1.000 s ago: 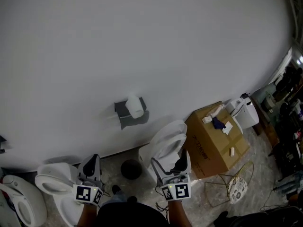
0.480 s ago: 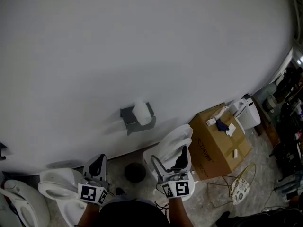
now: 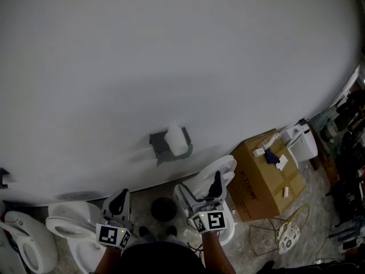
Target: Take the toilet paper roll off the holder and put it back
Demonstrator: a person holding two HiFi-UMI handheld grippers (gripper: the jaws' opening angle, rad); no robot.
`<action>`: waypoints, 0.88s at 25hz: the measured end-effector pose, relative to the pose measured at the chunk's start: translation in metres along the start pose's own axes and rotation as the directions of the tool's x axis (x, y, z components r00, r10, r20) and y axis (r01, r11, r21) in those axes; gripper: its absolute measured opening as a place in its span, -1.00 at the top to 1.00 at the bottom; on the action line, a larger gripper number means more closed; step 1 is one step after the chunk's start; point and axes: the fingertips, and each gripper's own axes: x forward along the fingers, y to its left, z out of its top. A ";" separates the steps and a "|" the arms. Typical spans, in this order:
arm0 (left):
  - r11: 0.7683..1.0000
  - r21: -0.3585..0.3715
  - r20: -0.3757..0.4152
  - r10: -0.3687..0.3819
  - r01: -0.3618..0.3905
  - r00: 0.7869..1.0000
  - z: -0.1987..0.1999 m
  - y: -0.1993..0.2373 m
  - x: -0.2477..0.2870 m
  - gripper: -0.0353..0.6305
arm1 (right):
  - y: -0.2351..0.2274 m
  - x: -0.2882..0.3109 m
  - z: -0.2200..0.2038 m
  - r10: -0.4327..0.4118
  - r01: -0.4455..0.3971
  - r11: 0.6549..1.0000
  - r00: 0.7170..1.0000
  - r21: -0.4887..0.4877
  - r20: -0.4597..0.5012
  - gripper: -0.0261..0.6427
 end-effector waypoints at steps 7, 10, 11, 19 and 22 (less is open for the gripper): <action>0.999 0.006 0.004 0.044 -0.044 0.999 0.000 -0.003 0.008 0.88 | -0.013 0.027 -0.025 0.034 -0.035 0.999 0.997 -0.010 -0.067 -0.81; 0.999 0.006 -0.001 0.053 -0.053 0.999 -0.002 -0.004 0.010 0.88 | -0.017 0.038 -0.039 0.046 -0.047 0.999 0.995 -0.014 -0.091 -0.81; 0.998 0.008 -0.003 0.056 -0.056 0.998 -0.003 -0.005 0.011 0.88 | -0.018 0.042 -0.044 0.051 -0.053 0.999 0.994 -0.013 -0.098 -0.81; 0.995 0.021 0.005 0.096 -0.097 0.995 -0.002 0.006 0.022 0.88 | -0.027 0.079 -0.088 0.045 -0.039 0.998 0.987 0.043 -0.155 -0.81; 0.994 0.019 0.011 0.111 -0.111 0.994 0.000 0.011 0.026 0.88 | -0.025 0.092 -0.096 0.052 -0.046 0.998 0.985 0.042 -0.165 -0.81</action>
